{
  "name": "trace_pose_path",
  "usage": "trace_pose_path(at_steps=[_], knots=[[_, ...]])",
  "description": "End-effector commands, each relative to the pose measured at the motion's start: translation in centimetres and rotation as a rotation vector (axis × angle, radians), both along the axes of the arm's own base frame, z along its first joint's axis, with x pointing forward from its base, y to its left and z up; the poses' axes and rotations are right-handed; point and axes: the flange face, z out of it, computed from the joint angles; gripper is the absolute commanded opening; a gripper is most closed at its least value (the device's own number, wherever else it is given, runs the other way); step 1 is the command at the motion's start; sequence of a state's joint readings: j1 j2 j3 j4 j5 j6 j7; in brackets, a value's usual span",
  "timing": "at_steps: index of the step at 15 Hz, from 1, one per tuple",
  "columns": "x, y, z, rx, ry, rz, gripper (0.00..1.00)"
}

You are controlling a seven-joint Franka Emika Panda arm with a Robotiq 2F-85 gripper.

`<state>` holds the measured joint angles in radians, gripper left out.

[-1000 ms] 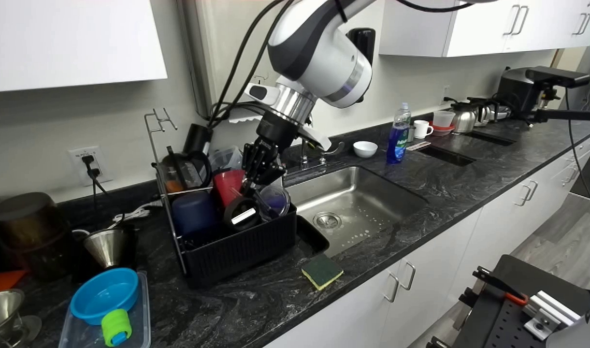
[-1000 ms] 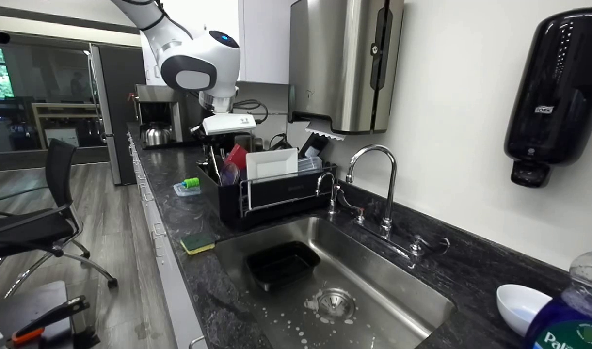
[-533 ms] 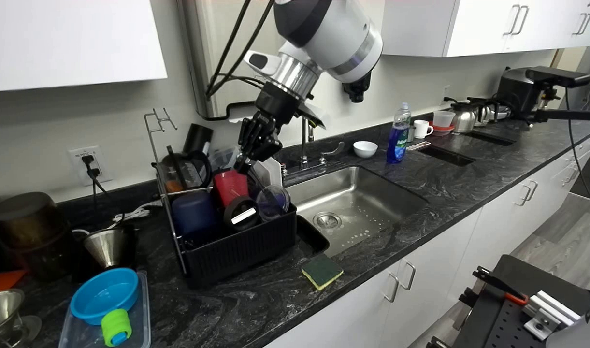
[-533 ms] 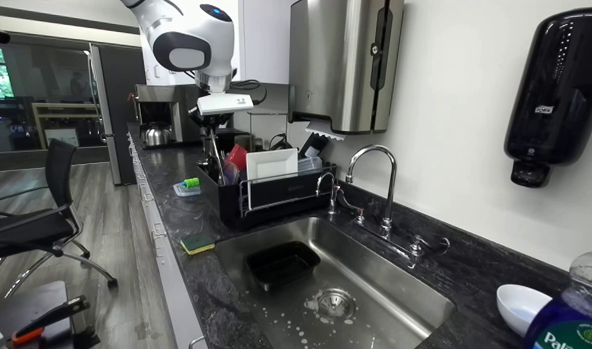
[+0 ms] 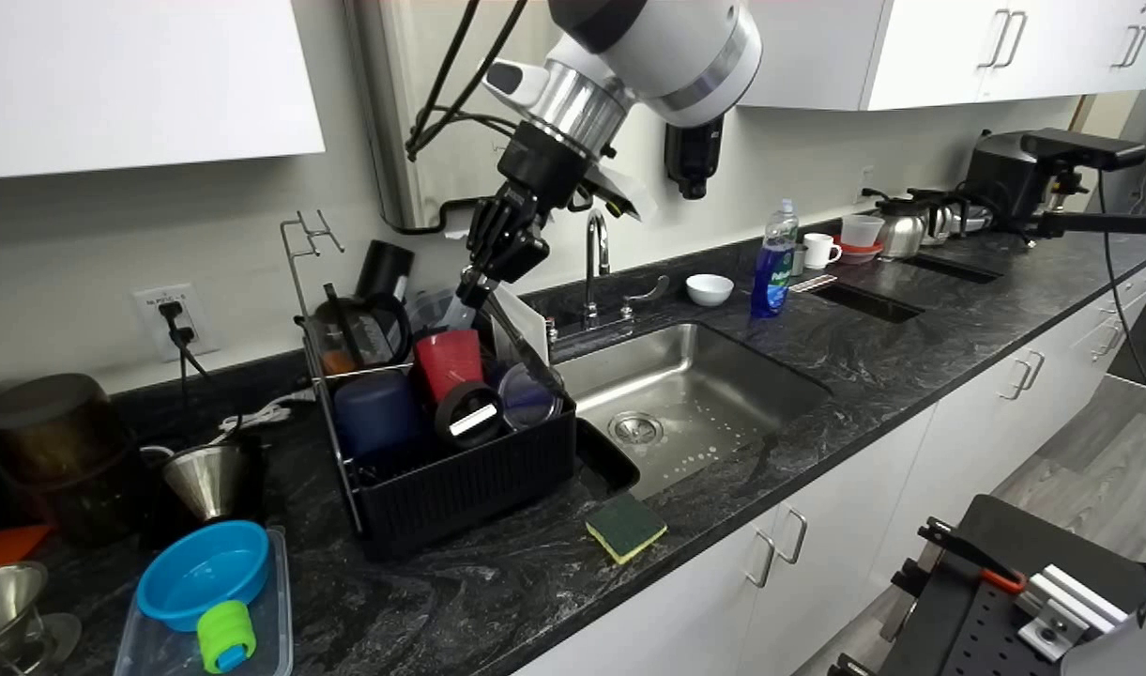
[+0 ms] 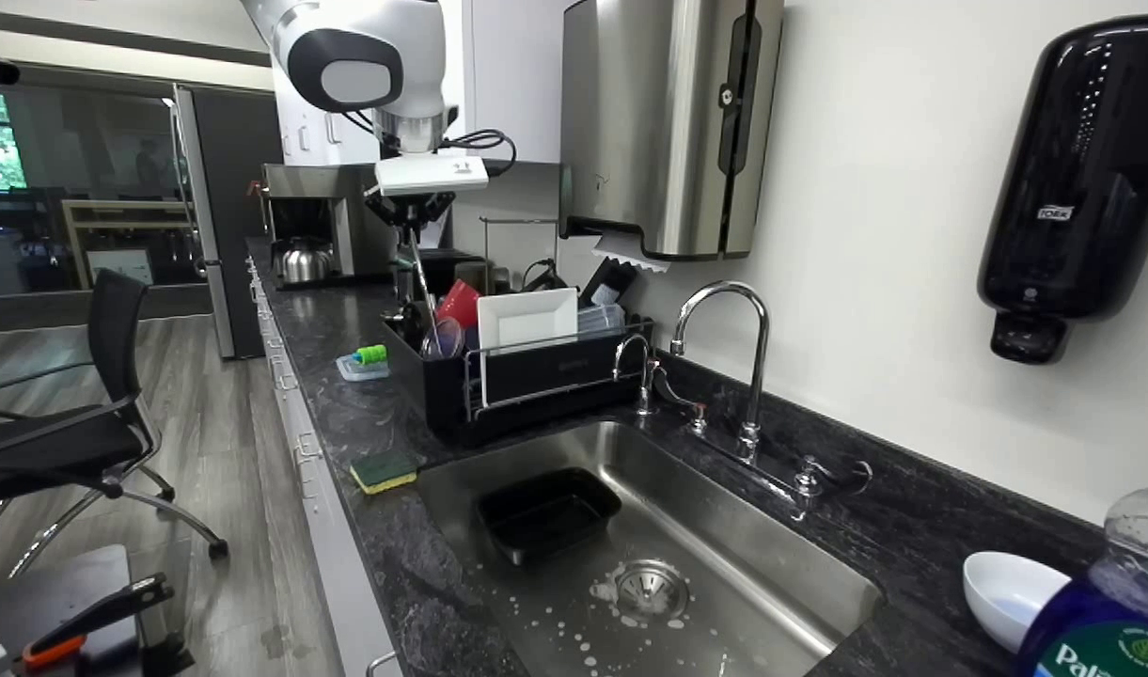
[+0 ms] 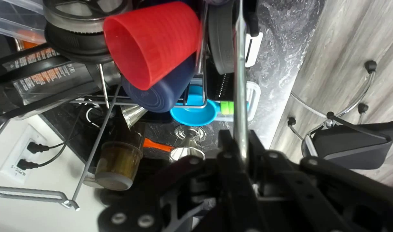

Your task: Remove the butter knife from the dish rack and put it inside the black bowl in the sink

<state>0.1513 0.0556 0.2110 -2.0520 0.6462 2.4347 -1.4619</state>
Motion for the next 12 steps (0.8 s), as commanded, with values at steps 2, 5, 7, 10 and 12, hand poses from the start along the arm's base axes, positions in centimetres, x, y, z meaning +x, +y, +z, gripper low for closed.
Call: trace_pose_path(at_steps=[2, 5, 7, 10, 12], knots=[[0.1, -0.6, 1.3, -0.029, -0.005, -0.026, 0.03], [0.5, -1.4, 1.7, -0.063, -0.017, -0.05, 0.03], [0.8, -2.4, 1.5, -0.106, -0.022, -0.07, 0.03], [1.3, -4.4, 1.0, -0.188, -0.021, -0.112, 0.03], [1.5, -5.9, 0.5, -0.234, -0.012, -0.143, 0.03]])
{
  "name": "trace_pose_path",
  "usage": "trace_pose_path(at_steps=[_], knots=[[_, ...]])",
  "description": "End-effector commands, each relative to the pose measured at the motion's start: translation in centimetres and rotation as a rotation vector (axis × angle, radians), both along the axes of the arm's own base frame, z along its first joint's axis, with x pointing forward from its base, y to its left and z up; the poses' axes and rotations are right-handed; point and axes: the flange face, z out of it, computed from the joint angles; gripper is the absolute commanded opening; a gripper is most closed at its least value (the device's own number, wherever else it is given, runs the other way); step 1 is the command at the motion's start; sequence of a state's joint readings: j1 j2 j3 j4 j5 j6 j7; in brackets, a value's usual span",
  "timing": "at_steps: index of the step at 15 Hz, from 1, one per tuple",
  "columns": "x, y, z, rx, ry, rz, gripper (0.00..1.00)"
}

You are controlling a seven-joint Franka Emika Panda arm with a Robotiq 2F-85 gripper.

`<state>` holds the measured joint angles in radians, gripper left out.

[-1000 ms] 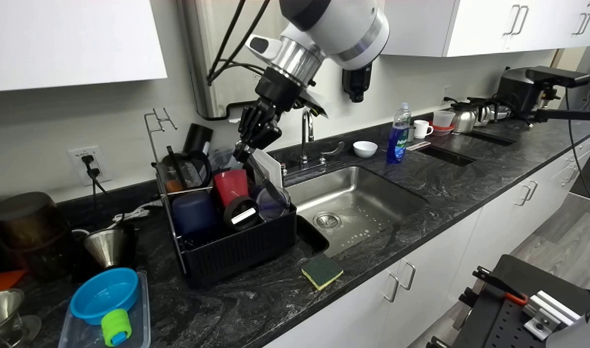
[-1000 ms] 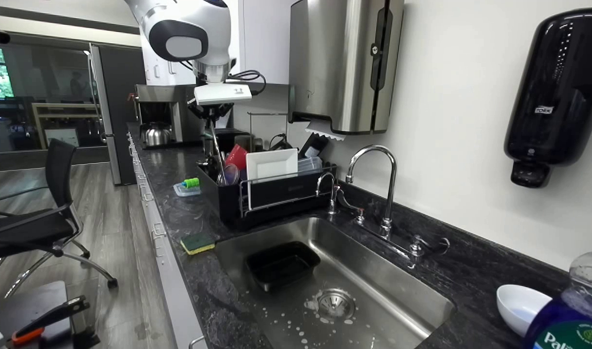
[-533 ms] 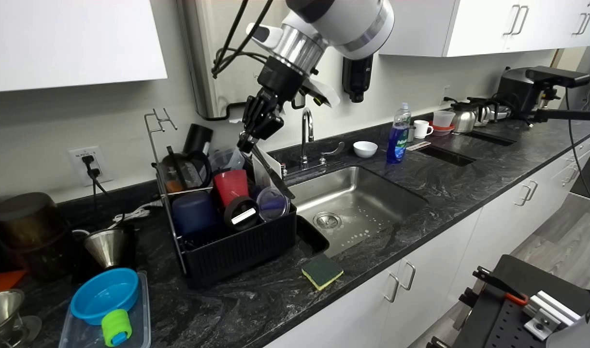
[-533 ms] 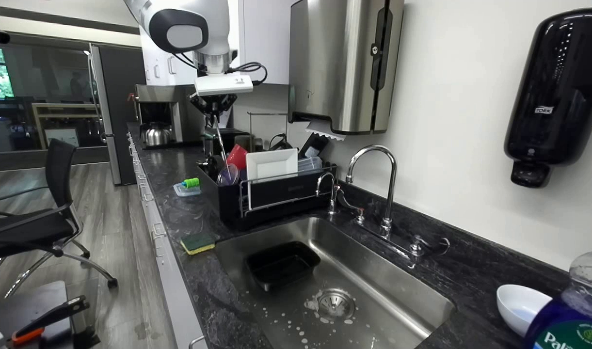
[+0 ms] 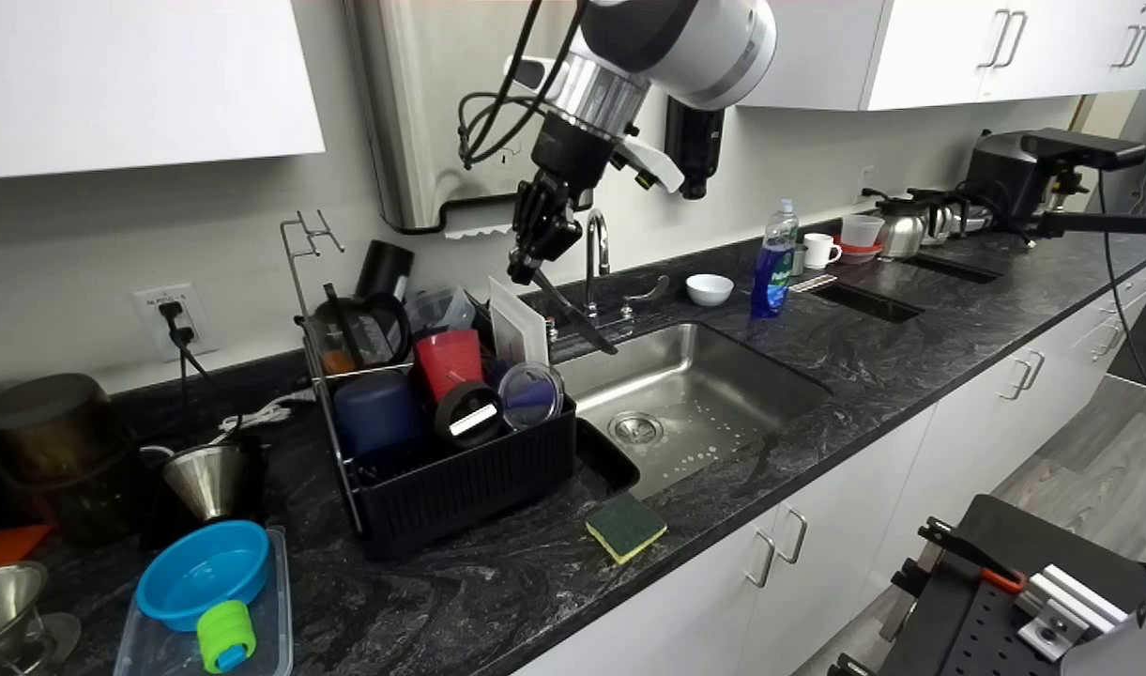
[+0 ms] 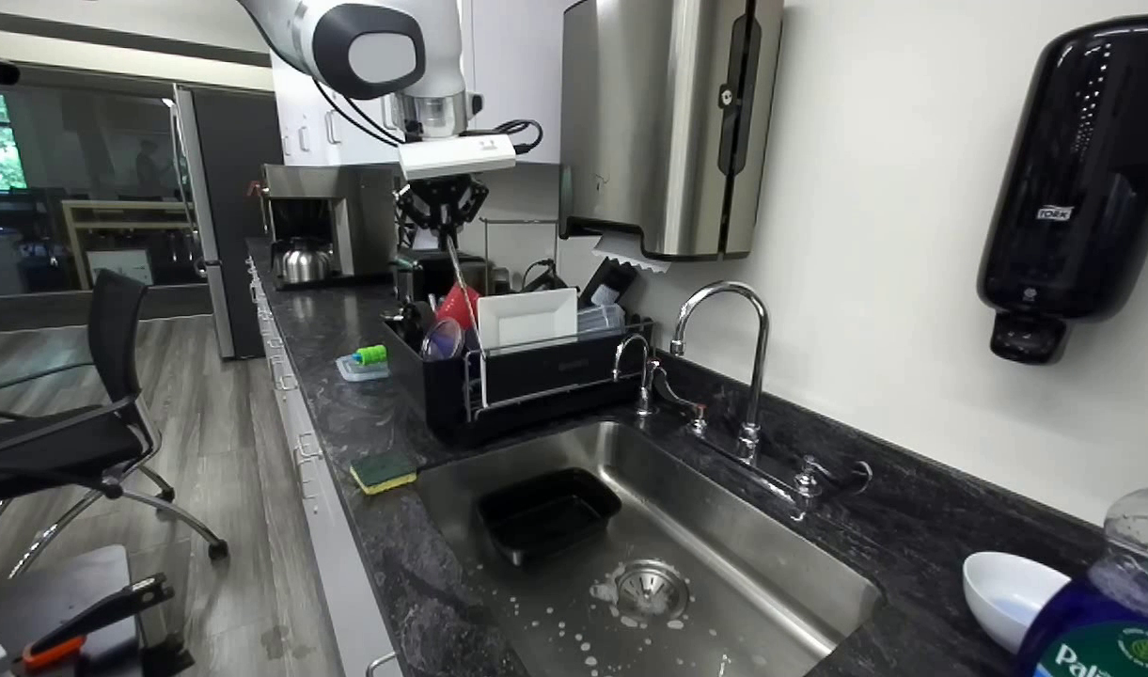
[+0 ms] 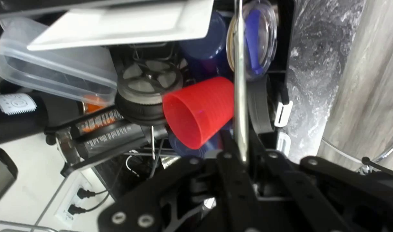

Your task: Remove the butter knife from the dish rack and put it inside the black bowl in the sink

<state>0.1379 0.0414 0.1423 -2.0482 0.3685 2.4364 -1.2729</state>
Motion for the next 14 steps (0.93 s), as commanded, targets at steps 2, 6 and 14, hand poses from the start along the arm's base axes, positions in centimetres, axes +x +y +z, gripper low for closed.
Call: trace_pose_path(at_steps=[2, 6, 14], knots=[[0.1, -2.7, -1.0, -0.086, 0.016, -0.068, 0.03], [0.0, -5.7, -2.4, -0.131, 0.042, -0.141, 0.03], [-0.3, -11.5, -6.4, -0.177, 0.1, -0.287, 0.03]])
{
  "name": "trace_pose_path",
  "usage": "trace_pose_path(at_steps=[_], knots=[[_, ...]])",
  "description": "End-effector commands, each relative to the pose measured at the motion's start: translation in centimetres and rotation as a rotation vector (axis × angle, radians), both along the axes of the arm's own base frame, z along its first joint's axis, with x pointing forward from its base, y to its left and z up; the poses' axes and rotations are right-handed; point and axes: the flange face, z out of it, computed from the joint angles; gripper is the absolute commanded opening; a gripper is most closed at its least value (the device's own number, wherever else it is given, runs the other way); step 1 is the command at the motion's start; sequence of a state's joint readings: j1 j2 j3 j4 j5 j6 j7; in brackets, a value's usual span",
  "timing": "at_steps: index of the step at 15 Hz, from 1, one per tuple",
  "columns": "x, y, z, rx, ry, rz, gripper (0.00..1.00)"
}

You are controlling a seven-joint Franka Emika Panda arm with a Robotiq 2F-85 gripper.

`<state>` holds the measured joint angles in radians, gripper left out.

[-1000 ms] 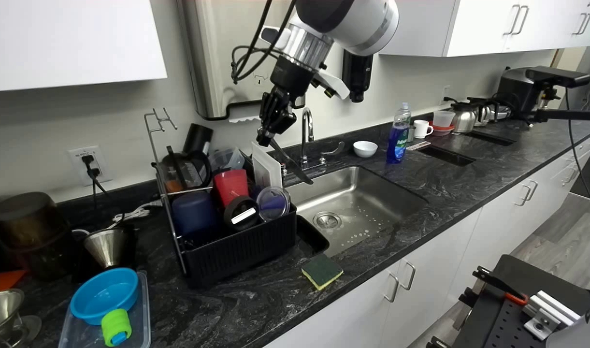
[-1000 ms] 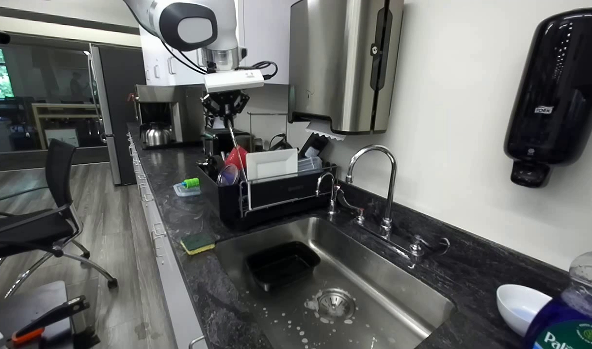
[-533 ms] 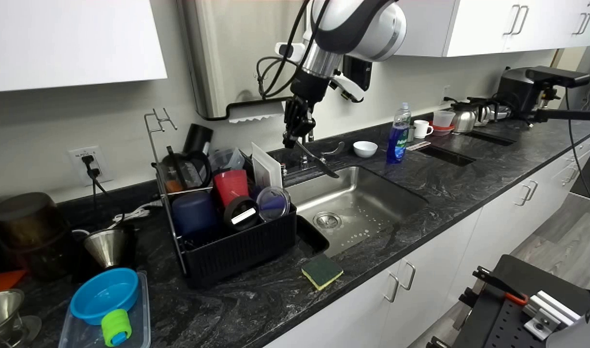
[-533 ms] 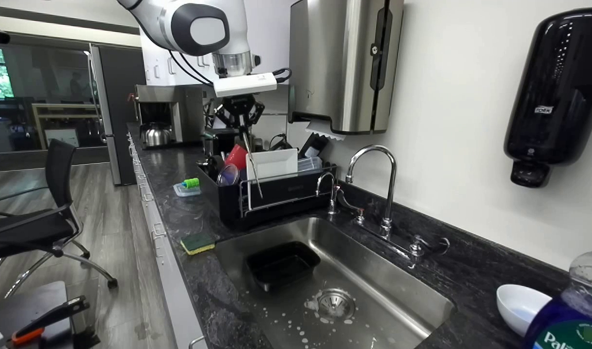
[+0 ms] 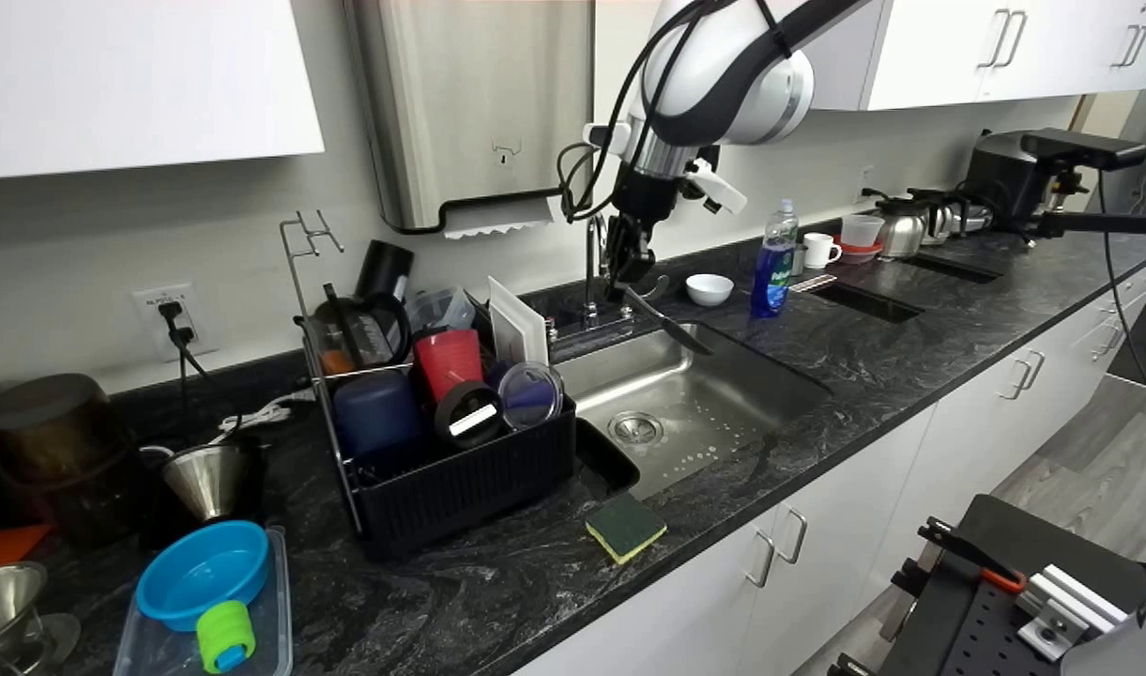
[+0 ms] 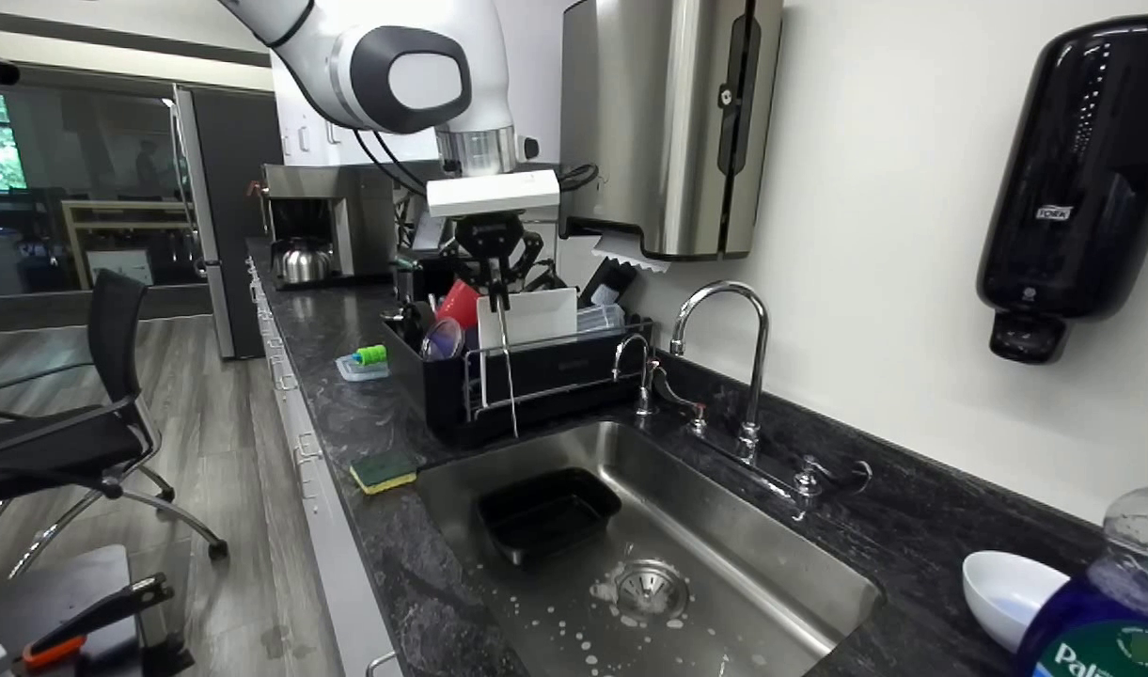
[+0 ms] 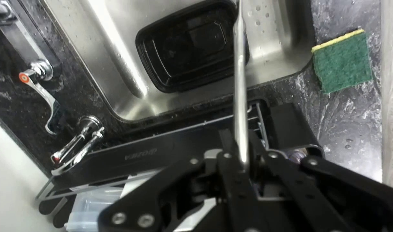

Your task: Remove the butter knife from the dish rack and put it inside the black bowl in the sink

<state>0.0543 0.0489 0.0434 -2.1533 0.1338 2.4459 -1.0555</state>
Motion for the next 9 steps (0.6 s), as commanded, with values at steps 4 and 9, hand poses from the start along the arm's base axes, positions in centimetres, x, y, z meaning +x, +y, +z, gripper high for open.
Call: trace_pose_path(at_steps=[4, 9], knots=[[0.3, -2.7, -3.3, -0.036, 0.003, -0.052, 0.03], [1.3, -4.6, -6.1, -0.067, -0.007, -0.073, 0.03]])
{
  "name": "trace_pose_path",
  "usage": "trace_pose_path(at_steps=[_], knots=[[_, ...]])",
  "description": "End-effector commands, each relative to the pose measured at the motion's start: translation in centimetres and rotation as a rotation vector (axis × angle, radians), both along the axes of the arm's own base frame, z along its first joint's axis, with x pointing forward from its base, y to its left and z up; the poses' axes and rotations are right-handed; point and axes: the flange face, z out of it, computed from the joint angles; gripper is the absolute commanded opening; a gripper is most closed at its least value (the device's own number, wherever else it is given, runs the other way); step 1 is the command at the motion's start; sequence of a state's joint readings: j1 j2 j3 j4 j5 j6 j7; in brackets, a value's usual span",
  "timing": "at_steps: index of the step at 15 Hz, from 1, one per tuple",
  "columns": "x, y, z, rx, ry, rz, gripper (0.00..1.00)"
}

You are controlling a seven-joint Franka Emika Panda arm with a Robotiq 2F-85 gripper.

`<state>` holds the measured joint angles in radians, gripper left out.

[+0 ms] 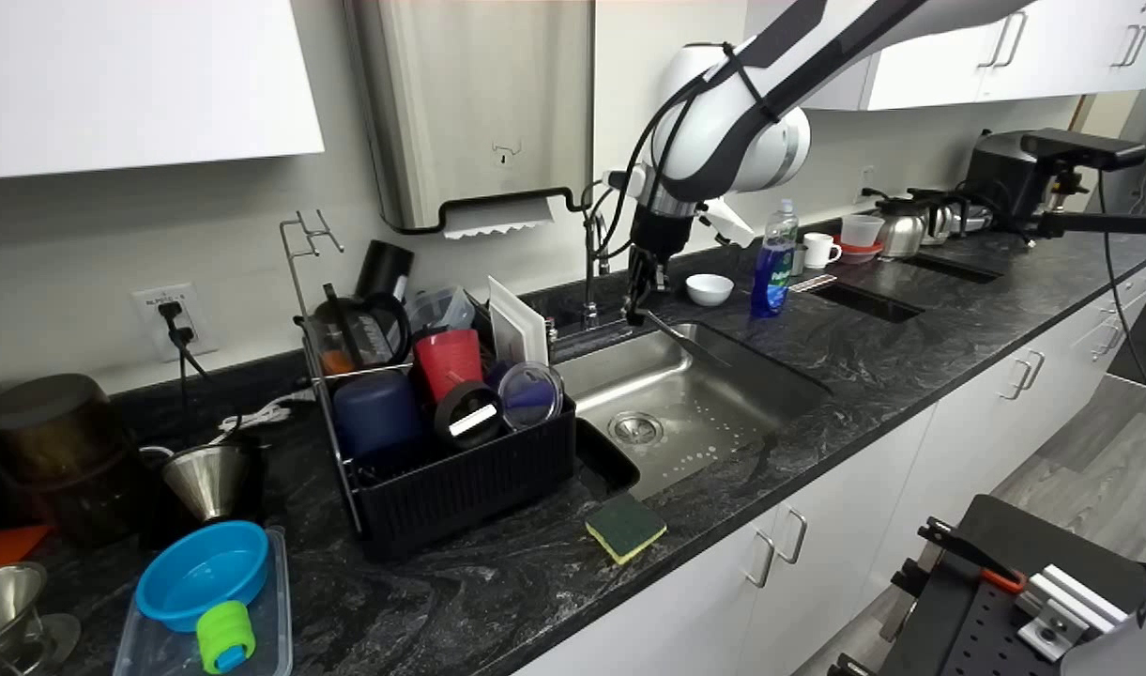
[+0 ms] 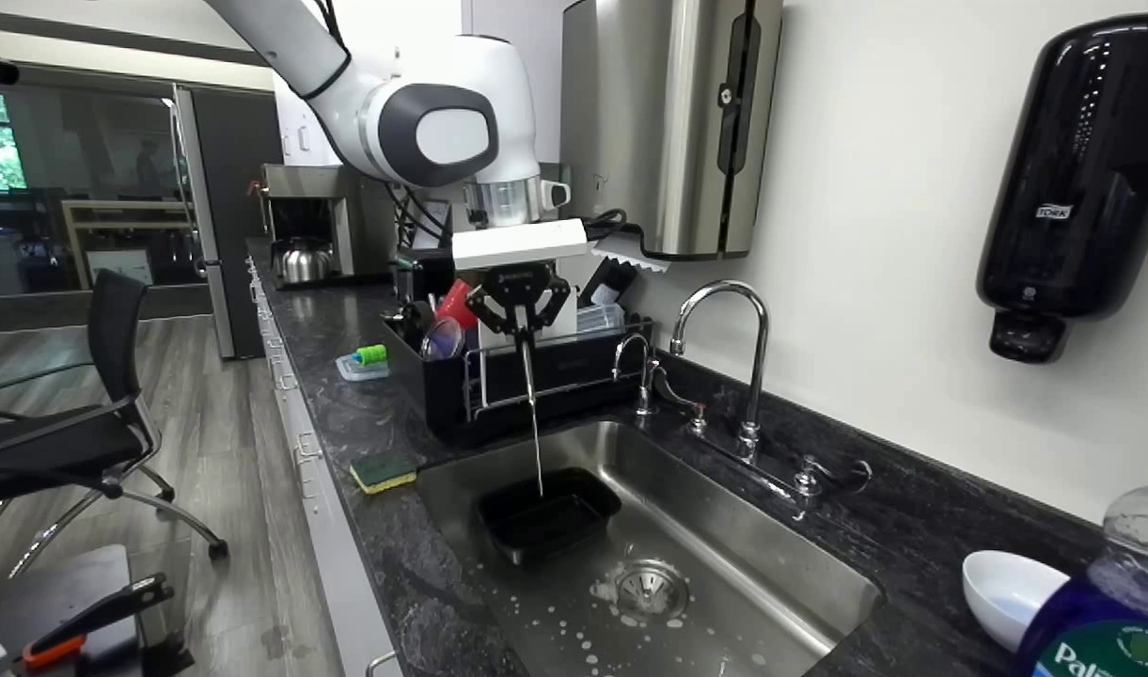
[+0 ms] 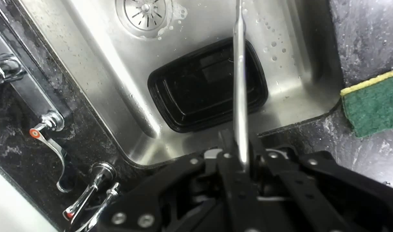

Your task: Remove the butter knife from the dish rack and put it inside the black bowl in the sink

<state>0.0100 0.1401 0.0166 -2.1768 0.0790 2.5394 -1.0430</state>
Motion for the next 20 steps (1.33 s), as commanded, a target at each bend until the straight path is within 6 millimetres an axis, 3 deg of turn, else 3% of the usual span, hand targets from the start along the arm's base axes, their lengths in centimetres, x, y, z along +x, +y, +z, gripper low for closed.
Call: trace_pose_path(at_steps=[1, 8, 20], knots=[[0.7, -0.6, -1.4, -0.021, -0.034, -0.028, 0.03], [1.7, 0.3, -3.8, 0.001, -0.079, -0.169, 0.03], [4.1, 4.9, -6.4, 0.092, -0.152, -0.406, 0.03]])
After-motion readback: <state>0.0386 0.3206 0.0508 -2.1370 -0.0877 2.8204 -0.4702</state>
